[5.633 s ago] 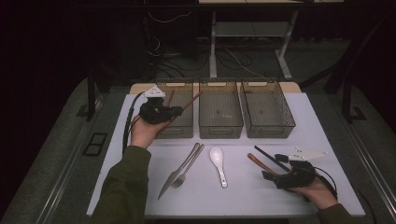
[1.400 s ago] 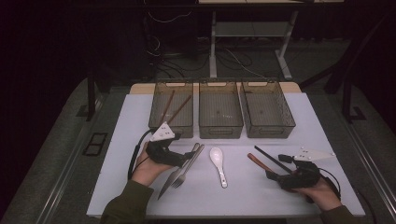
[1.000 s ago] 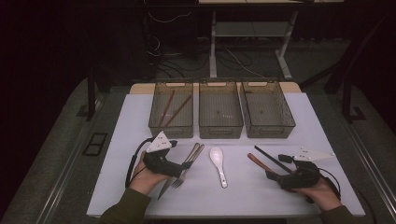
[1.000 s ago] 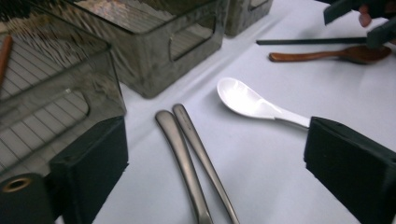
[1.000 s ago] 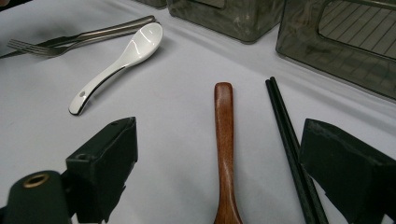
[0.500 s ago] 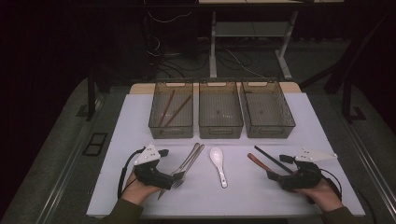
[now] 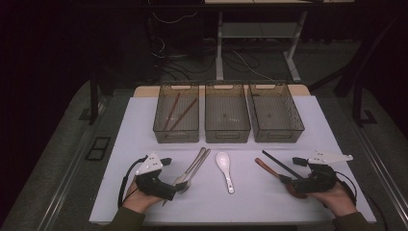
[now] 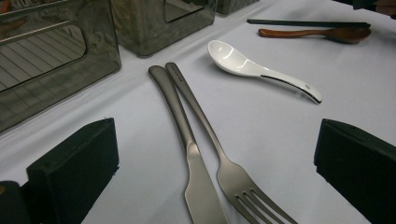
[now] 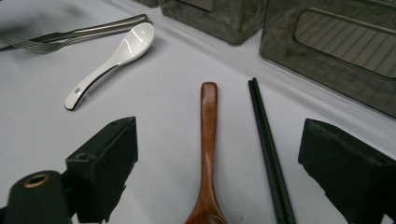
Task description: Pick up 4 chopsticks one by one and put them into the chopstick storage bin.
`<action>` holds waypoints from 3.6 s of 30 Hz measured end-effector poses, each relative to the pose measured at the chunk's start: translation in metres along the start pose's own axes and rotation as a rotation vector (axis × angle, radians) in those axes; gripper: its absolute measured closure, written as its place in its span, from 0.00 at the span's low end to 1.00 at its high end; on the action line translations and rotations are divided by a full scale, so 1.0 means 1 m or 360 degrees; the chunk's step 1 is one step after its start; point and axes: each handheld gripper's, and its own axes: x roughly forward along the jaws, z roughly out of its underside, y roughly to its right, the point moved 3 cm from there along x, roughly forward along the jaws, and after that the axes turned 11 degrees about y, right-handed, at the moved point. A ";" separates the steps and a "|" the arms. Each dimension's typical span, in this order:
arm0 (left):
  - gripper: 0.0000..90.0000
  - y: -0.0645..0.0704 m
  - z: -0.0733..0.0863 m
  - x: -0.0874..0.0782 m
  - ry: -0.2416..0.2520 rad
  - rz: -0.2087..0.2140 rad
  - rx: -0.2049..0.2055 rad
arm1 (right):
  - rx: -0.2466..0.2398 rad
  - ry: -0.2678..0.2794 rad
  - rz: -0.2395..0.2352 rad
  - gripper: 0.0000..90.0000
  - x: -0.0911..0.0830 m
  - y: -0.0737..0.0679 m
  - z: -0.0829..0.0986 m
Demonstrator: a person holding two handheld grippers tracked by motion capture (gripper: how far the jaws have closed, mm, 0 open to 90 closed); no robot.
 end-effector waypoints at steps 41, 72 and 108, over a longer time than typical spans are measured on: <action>0.00 0.000 0.001 -0.001 -0.0039 -0.0004 0.0027 | -0.0035 -0.0284 0.0044 0.79 -0.037 0.043 0.011; 0.00 0.001 0.002 0.001 -0.0048 0.0004 0.0037 | -0.0026 -0.0525 0.0053 0.92 -0.031 0.046 0.025; 0.00 0.002 0.002 0.002 -0.0059 0.0016 0.0047 | -0.0078 -0.0553 0.0092 0.93 -0.027 0.049 0.028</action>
